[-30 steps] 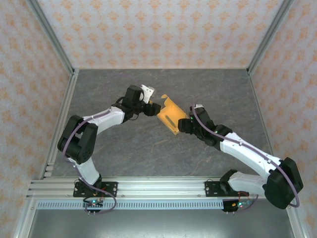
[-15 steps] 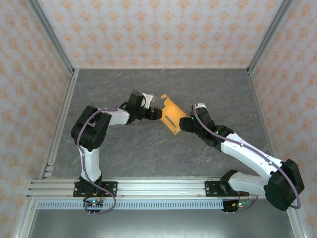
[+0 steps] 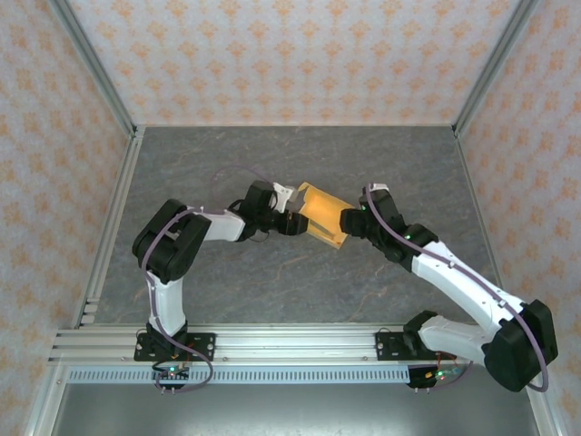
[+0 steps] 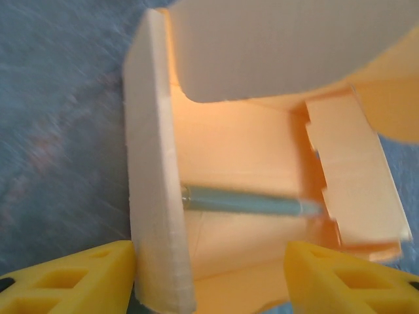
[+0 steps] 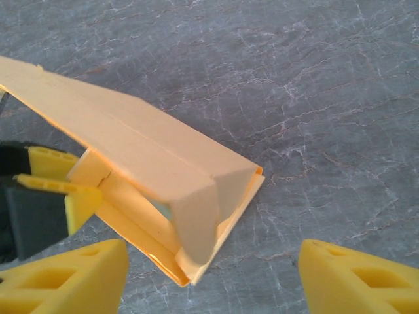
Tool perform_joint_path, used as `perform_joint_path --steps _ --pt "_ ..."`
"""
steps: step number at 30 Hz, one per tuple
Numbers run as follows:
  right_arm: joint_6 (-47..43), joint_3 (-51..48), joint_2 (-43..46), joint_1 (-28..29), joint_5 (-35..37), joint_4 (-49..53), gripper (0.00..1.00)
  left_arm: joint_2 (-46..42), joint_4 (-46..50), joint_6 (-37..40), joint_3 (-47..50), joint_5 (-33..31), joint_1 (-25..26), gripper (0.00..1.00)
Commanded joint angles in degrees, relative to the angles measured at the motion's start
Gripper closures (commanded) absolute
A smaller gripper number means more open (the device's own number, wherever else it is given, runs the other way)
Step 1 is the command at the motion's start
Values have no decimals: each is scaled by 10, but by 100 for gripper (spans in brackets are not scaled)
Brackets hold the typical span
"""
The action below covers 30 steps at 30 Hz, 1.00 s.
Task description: Fold the paper box
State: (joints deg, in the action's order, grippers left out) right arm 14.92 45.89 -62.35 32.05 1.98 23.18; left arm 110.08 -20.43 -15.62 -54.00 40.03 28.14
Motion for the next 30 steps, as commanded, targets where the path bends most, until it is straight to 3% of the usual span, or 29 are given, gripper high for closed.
perform_joint_path --steps 1,5,9,11,23,30 --pt "-21 15 16 -3 0 39 31 -46 -22 -4 29 -10 16 38" --pt "-28 5 11 -3 19 37 32 -87 -27 0 77 -51 34 36" --pt "-31 -2 -11 -3 36 4 35 -165 -10 13 116 -183 35 30" --pt "-27 -9 -24 -2 44 -23 36 -186 4 26 113 -217 36 28" --pt "7 -34 -86 -3 81 -149 57 -126 42 91 -20 -205 44 30" --pt "17 -40 -107 -2 75 -169 61 -84 57 110 -66 -210 45 41"
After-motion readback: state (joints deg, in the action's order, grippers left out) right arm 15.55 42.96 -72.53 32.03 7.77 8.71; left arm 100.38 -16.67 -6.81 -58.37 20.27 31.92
